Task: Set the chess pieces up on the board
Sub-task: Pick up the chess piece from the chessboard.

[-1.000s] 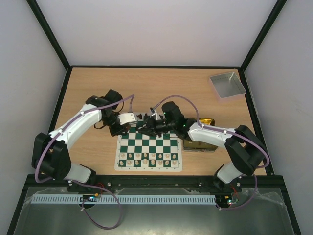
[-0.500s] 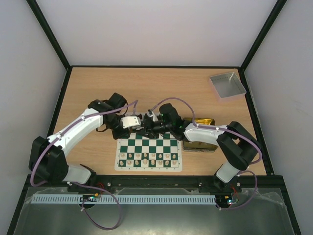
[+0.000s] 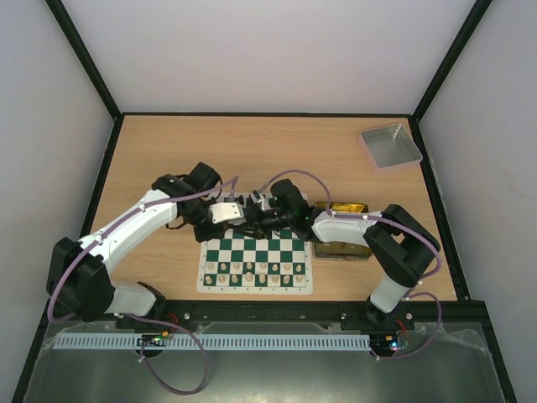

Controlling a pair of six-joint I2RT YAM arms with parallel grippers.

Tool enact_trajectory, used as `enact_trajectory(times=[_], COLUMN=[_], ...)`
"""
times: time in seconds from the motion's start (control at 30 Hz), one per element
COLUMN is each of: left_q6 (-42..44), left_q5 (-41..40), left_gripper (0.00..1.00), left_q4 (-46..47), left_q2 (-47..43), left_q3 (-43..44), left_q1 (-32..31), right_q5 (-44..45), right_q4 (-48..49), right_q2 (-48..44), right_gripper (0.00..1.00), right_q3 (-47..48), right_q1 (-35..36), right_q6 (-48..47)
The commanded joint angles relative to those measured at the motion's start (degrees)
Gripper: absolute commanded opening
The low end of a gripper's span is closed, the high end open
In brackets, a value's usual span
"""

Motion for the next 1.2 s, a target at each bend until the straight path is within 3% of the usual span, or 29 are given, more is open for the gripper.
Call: enact_trajectory(times=[0.0,0.23,0.43,1.17], left_q6=[-0.82,-1.07,-1.28,-1.82], left_q5=[-0.18,-0.60,-0.64,-2.26], left_gripper=[0.02,0.02,0.02,0.02], left_q4=[-0.03,0.28,0.46,2.02], left_q2=[-0.87,-0.68,-0.83,-0.18], left_q3=[-0.83,-1.12,-1.16,-1.35], left_q1=[-0.97,-1.51,-1.78,-2.45], right_q5=[0.31,0.41,0.48,0.01], right_q4=[1.62,0.77,0.67,1.34], right_q2=[0.85,1.42,1.67,1.75], right_gripper=[0.33,0.32,0.24,0.24], right_q3=[1.85,3.15,3.67,3.27], right_q1=[0.21,0.25,0.20,0.59], right_q6=[-0.05,-0.36,-0.24,0.33])
